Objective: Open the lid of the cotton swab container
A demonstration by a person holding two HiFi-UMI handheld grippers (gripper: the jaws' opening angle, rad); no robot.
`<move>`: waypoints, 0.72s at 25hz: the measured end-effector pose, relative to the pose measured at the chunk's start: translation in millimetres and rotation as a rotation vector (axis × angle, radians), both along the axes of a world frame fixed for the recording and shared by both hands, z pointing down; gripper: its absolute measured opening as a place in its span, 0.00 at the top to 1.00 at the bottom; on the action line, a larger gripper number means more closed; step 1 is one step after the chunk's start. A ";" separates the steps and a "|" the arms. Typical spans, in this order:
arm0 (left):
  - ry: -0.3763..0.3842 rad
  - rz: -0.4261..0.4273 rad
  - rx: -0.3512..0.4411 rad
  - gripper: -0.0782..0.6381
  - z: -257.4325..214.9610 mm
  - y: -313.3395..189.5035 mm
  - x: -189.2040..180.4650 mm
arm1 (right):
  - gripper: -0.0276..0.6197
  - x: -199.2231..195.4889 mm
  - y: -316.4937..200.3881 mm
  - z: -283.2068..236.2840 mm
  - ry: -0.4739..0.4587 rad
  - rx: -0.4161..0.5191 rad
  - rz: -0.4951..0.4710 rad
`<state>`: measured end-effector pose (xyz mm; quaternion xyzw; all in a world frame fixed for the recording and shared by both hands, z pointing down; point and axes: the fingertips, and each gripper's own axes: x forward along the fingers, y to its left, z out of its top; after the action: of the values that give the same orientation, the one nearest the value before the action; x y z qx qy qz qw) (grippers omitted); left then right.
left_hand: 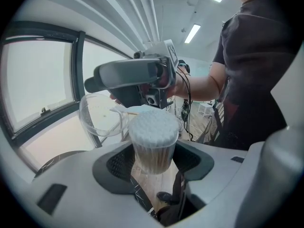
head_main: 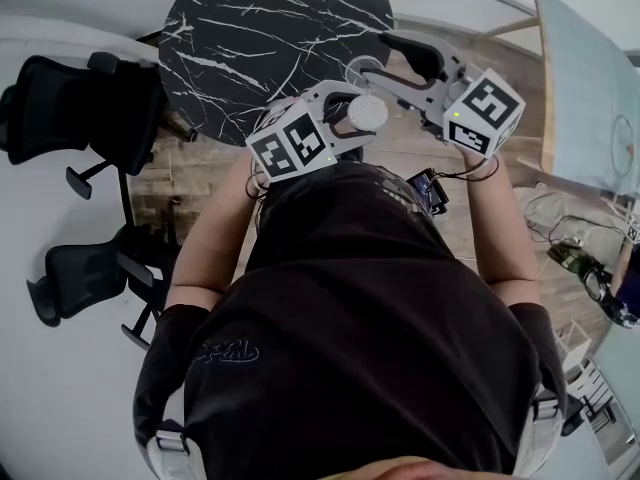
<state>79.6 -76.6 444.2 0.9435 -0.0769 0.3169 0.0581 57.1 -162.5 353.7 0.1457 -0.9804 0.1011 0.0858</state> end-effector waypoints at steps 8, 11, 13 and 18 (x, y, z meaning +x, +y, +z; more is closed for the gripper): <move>-0.001 -0.016 0.000 0.53 -0.7 -2.7 -6.6 | 0.55 -3.9 2.6 0.3 0.001 -0.001 -0.003; -0.008 -0.043 -0.001 0.53 -0.1 -7.1 -10.6 | 0.55 -3.8 3.6 -1.0 0.001 0.003 0.006; -0.012 -0.084 0.003 0.53 0.7 -14.3 -15.6 | 0.56 -2.3 3.8 1.4 0.010 0.006 0.018; 0.006 -0.198 0.025 0.53 -0.5 -32.1 -30.7 | 0.59 4.8 2.4 13.5 0.046 0.049 0.093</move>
<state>48.9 -108.7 443.7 0.9329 -0.1734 0.3060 0.0774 61.9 -160.1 367.2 0.1954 -0.9725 0.0777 0.0997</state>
